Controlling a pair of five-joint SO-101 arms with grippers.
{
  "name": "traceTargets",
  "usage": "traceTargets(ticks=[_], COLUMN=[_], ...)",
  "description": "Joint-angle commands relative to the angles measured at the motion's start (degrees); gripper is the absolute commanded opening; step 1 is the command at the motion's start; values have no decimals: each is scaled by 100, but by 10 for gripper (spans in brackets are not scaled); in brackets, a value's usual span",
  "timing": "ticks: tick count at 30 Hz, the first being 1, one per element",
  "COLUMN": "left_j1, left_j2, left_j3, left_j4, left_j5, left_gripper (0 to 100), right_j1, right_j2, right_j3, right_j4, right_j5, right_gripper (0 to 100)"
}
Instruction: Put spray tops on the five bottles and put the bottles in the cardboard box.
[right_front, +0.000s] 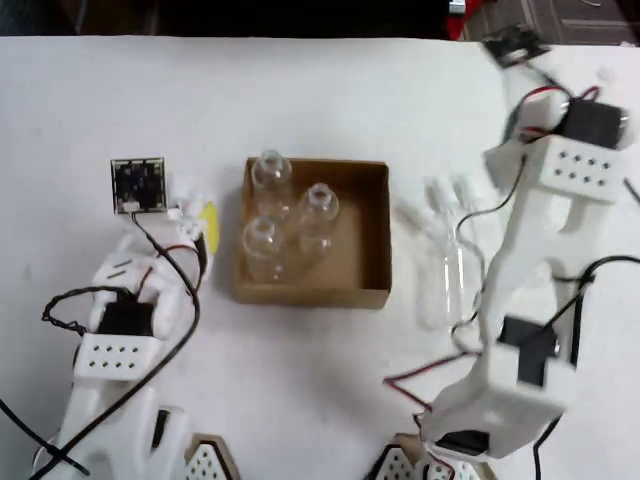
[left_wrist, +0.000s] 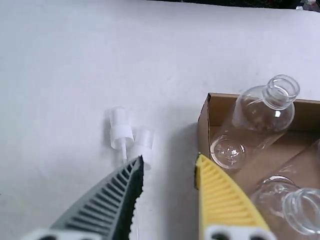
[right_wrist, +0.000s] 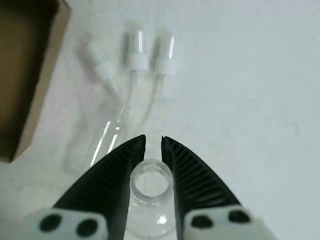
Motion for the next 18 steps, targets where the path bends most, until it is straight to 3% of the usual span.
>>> traceTargets(ticks=[1, 4, 10, 18], left_j1=[84, 75, 75, 75], left_j2=[-145, -145, -145, -154], left_j3=[-352, -352, -352, -360], left_j4=[9, 9, 9, 9], left_j5=[-88, -88, -88, -88], left_gripper=[164, 164, 164, 164], right_j1=[-488, -813, -1086, -1780], right_j2=[-1341, -2176, -3688, -5657], right_j3=[747, 1371, 3086, 5767], right_j4=[101, -163, -1666, -3609], right_j5=[-97, -299, -1996, -2066], right_gripper=[15, 15, 15, 15])
